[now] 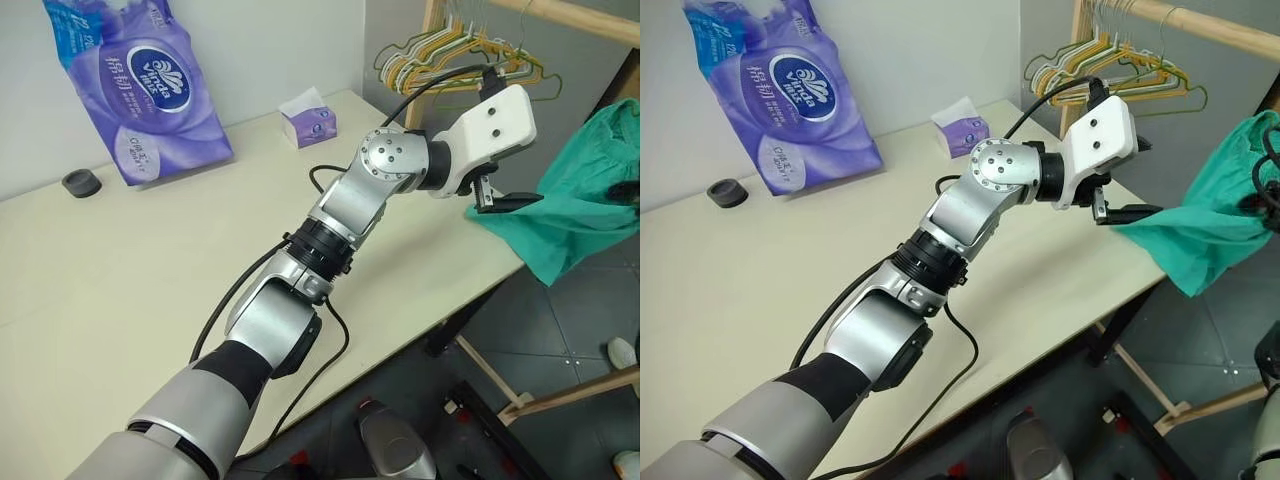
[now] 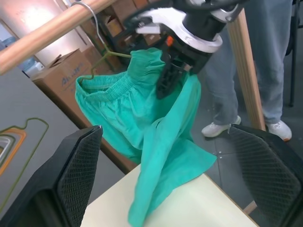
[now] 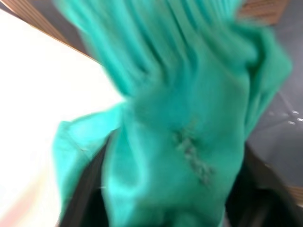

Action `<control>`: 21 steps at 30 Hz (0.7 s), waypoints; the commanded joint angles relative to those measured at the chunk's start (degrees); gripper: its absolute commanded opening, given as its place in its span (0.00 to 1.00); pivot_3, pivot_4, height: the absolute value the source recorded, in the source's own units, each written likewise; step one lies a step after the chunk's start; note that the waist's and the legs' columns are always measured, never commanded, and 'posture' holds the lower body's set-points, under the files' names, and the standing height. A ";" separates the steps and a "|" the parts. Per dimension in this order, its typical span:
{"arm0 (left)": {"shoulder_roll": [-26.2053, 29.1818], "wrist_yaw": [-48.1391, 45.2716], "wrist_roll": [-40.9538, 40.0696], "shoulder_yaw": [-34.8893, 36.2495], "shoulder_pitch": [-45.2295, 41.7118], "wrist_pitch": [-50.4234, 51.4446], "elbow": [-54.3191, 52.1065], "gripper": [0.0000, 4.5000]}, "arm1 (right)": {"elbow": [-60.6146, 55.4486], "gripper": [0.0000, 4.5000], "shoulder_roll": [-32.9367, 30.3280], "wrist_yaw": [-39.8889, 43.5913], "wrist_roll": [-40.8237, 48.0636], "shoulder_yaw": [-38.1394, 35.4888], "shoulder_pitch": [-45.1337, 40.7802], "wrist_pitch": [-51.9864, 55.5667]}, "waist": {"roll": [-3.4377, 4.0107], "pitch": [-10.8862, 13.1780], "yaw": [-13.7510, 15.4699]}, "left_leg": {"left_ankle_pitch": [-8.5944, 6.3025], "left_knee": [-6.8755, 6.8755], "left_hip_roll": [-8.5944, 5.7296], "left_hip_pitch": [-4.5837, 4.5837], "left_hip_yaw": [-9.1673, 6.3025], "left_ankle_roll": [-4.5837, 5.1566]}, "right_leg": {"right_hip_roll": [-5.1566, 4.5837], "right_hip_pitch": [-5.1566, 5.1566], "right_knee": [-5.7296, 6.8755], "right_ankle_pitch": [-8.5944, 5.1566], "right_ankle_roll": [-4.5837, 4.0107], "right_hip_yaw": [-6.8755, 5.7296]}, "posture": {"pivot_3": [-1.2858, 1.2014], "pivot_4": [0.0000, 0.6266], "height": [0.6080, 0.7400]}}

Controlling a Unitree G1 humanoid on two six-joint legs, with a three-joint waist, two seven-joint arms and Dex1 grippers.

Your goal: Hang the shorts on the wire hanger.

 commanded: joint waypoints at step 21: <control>19.81 23.08 2.42 19.15 30.58 19.34 -25.98 1.00 | -38.79 0.99 18.99 18.81 -0.21 30.08 29.73 -54.40 | -0.01 -0.83 -0.59 | 0.03 -0.01 0.31 0.10 -0.15 -0.04 | 0.30 -0.18 0.34 0.01 -0.03 0.03 | 0.37 0.11 1.00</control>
